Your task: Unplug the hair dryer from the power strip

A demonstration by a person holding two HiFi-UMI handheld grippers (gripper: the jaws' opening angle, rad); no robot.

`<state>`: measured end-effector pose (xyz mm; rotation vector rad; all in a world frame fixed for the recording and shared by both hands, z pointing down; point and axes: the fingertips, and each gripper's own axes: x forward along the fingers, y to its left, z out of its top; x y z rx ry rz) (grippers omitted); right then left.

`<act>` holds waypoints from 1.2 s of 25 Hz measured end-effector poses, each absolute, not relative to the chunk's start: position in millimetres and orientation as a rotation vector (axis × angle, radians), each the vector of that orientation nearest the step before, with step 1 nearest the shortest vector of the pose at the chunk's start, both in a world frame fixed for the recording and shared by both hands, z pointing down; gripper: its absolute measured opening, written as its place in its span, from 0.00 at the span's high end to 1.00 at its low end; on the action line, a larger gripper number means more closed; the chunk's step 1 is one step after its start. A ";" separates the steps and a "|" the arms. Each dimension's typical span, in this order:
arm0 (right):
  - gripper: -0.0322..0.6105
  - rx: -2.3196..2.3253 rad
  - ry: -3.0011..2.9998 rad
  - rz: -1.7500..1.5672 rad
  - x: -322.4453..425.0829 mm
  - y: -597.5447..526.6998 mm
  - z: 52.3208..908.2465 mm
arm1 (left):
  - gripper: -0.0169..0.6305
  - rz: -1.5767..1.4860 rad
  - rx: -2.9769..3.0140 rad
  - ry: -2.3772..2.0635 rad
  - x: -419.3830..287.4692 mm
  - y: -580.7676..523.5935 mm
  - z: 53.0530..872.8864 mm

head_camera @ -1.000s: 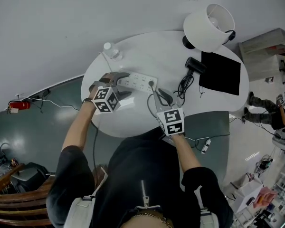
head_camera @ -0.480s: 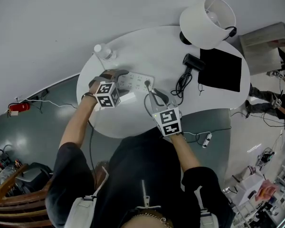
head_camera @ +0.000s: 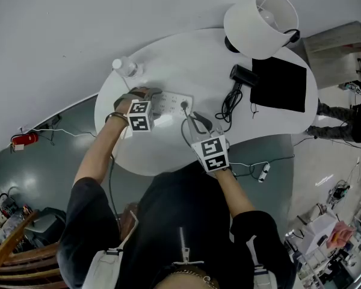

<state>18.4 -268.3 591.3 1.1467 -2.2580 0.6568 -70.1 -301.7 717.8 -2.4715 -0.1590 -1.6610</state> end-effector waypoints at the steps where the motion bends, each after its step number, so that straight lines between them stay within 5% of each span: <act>1: 0.88 1.146 -2.257 0.660 18.0 -268.4 591.6 | 0.40 -1.672 -2.467 -0.161 -69.9 -302.1 719.2; 15: 0.88 1.125 -2.236 0.664 15.5 -270.3 599.3 | 0.39 -1.802 -2.385 -0.257 -68.4 -303.0 734.3; 30: 0.75 0.944 -2.092 0.504 -0.7 -270.9 637.8 | 0.39 -1.895 -2.342 -0.294 -64.7 -302.7 736.6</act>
